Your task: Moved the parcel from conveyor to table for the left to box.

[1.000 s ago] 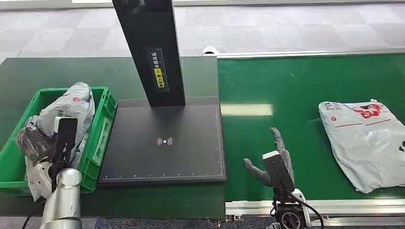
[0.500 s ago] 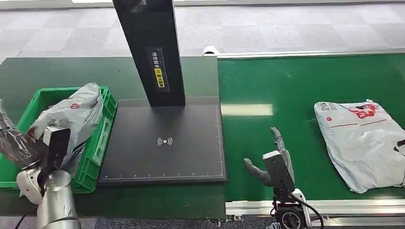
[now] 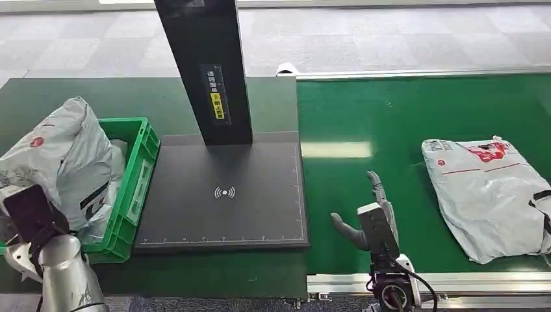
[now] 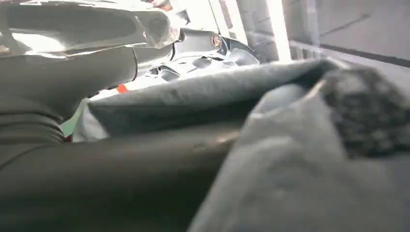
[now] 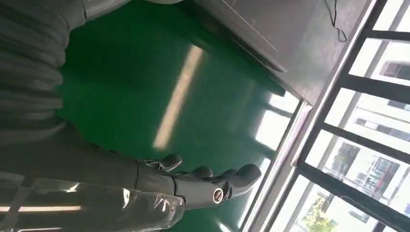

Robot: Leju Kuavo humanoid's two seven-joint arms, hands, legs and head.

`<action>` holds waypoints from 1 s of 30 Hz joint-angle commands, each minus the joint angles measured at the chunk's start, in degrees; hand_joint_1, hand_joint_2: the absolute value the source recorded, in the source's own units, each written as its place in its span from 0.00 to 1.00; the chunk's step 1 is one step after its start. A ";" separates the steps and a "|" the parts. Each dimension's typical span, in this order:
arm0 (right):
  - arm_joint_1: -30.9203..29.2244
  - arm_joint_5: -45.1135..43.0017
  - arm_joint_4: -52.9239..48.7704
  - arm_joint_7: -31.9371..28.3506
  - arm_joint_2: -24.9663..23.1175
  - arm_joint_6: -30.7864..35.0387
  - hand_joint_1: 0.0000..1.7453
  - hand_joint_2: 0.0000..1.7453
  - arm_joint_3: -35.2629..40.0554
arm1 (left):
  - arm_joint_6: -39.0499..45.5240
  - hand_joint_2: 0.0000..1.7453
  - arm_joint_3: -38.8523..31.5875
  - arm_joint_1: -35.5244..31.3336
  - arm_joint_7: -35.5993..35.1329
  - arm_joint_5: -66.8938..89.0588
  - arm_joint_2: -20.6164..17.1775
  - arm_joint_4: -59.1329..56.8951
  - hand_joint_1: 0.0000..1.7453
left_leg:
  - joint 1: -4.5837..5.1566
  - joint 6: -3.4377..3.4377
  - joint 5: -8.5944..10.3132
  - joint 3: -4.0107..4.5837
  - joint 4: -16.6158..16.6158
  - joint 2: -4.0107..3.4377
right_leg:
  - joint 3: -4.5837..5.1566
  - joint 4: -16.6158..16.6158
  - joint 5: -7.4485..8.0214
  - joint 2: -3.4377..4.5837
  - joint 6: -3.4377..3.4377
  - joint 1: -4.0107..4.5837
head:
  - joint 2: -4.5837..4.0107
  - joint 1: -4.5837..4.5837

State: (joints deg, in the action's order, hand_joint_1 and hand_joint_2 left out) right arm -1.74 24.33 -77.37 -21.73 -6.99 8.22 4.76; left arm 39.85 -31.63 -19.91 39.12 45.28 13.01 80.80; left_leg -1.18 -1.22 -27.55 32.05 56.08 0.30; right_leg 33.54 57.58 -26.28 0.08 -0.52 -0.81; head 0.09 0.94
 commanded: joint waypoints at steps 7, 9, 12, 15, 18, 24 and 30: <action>-0.24 2.25 -0.11 1.33 -0.55 -1.87 0.00 1.00 -2.56 | -12.00 0.00 14.68 -4.84 -37.64 34.59 -11.79 -29.87 0.00 | 0.04 0.08 0.04 -0.23 -0.13 -0.21 | -0.20 -0.07 0.06 0.03 0.12 0.00 | 0.00 0.00; 0.08 2.39 -0.55 1.32 -0.73 -2.09 0.00 1.00 -2.83 | -9.11 0.00 14.93 -4.20 -37.63 34.14 -12.12 -28.12 0.00 | 0.04 0.05 0.02 -0.20 -0.09 -0.19 | -0.16 -0.03 0.04 0.04 0.10 -0.01 | 0.00 -0.02; 0.36 2.43 -0.92 1.34 -0.75 -2.16 0.00 1.00 -2.74 | 0.15 0.00 14.48 -3.07 -37.24 34.57 -12.41 -23.76 0.00 | 0.02 0.04 0.01 -0.17 -0.07 -0.25 | -0.14 -0.02 0.05 0.09 0.10 0.01 | 0.00 -0.02; 0.20 2.33 -0.56 1.35 -0.27 -2.20 0.00 1.00 -2.18 | 0.15 0.00 10.27 -0.31 -33.79 35.54 -9.73 -10.07 0.00 | 0.00 0.04 0.00 -0.10 -0.02 -0.27 | -0.08 0.01 0.06 0.13 0.10 0.03 | 0.00 0.00; 0.21 1.76 -0.40 1.28 -0.07 -2.02 0.00 1.00 -1.89 | 0.15 0.00 6.22 0.51 -27.55 35.80 -6.85 -2.10 0.00 | -0.03 0.09 -0.04 -0.09 0.02 -0.32 | -0.09 0.00 0.05 0.16 0.11 0.07 | 0.00 -0.02; -0.84 0.63 2.01 0.66 0.23 -1.33 0.00 1.00 -0.49 | 0.15 1.00 -9.20 -3.02 0.88 23.68 3.49 13.65 0.00 | -0.07 0.11 -0.07 0.10 0.15 -0.30 | 0.05 0.04 0.05 0.13 0.07 0.11 | 0.00 0.02; -0.95 0.14 2.73 0.08 0.55 -0.78 0.00 1.00 -0.07 | 0.15 1.00 -6.17 -1.95 0.88 21.06 2.57 17.71 0.00 | -0.05 0.04 -0.02 -0.02 0.01 -0.29 | -0.02 -0.01 0.06 0.13 0.11 0.08 | 0.00 0.00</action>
State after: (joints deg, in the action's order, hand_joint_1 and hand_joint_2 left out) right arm -0.97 24.94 -78.38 -21.05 -7.23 6.82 3.48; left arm 40.13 -33.27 -21.17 39.56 67.38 11.89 88.62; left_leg -1.18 -1.22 -27.55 32.04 56.07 0.08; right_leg 33.52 57.59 -26.23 0.16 -0.46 -0.80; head 0.09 0.94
